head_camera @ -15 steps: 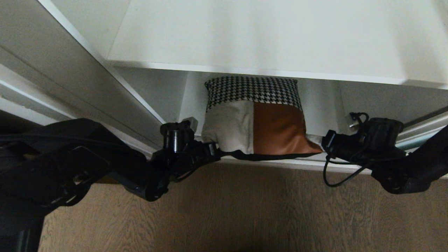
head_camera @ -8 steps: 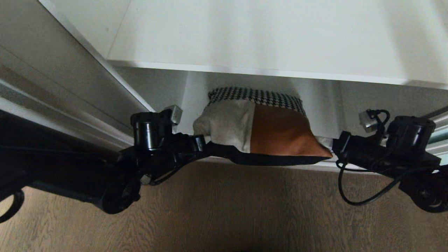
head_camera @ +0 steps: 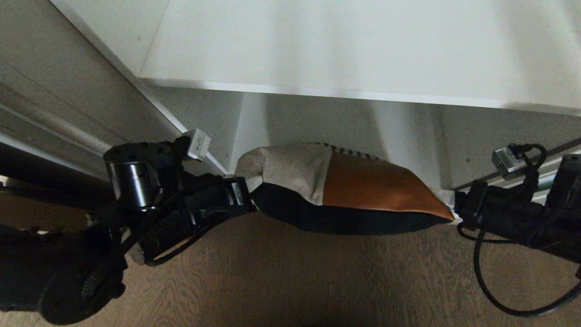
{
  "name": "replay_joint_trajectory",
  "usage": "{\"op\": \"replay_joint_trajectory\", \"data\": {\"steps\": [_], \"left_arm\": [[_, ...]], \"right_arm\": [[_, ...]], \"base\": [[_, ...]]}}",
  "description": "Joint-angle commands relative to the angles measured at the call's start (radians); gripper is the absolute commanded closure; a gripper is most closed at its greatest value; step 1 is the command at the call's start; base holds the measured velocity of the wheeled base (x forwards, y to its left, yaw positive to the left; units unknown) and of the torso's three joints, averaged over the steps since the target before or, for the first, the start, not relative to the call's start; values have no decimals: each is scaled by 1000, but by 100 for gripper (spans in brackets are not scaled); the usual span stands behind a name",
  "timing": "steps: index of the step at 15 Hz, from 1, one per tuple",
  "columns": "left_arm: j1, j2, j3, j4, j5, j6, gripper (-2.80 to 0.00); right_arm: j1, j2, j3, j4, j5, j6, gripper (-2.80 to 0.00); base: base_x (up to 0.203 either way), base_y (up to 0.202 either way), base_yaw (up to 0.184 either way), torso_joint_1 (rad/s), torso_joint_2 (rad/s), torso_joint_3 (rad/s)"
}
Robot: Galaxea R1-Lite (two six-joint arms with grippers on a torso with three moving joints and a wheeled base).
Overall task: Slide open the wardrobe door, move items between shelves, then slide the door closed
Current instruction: Place the pillow on the higher shelf
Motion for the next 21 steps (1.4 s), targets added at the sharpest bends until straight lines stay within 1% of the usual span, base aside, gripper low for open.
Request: {"op": "replay_joint_trajectory", "data": {"steps": [1, 3, 7, 9, 11, 13, 17, 21], "left_arm": [[-25, -108, 39, -3, 1, -3, 0], [-37, -179, 62, 3, 1, -5, 0], [-40, -305, 141, 8, -2, -6, 0], [-40, -345, 189, 11, -23, -5, 0], [-56, -369, 235, 8, -53, -6, 0], [-71, -388, 239, 8, -67, -5, 0], [-87, -395, 268, 4, -68, -5, 0], [-143, -423, 265, 11, -66, -2, 0]], "right_arm": [[7, -136, 49, 22, 3, 4, 0], [7, -230, 62, 95, 1, 4, 0], [7, -429, 58, 285, 1, 5, 0], [7, -514, 58, 358, -5, 7, 0], [8, -580, 58, 426, -13, 33, 0], [8, -627, 66, 457, -14, 64, 0], [8, -658, 74, 498, -13, 68, 0], [16, -703, 71, 554, -16, 66, 0]], "base": [[0, 0, 0, 0, 0, 0], [0, 0, 0, 0, 0, 0], [0, 0, 0, 0, 0, 0], [0, 0, 0, 0, 0, 0], [0, 0, 0, 0, 0, 0], [0, 0, 0, 0, 0, 0], [0, 0, 0, 0, 0, 0], [0, 0, 0, 0, 0, 0]]}}
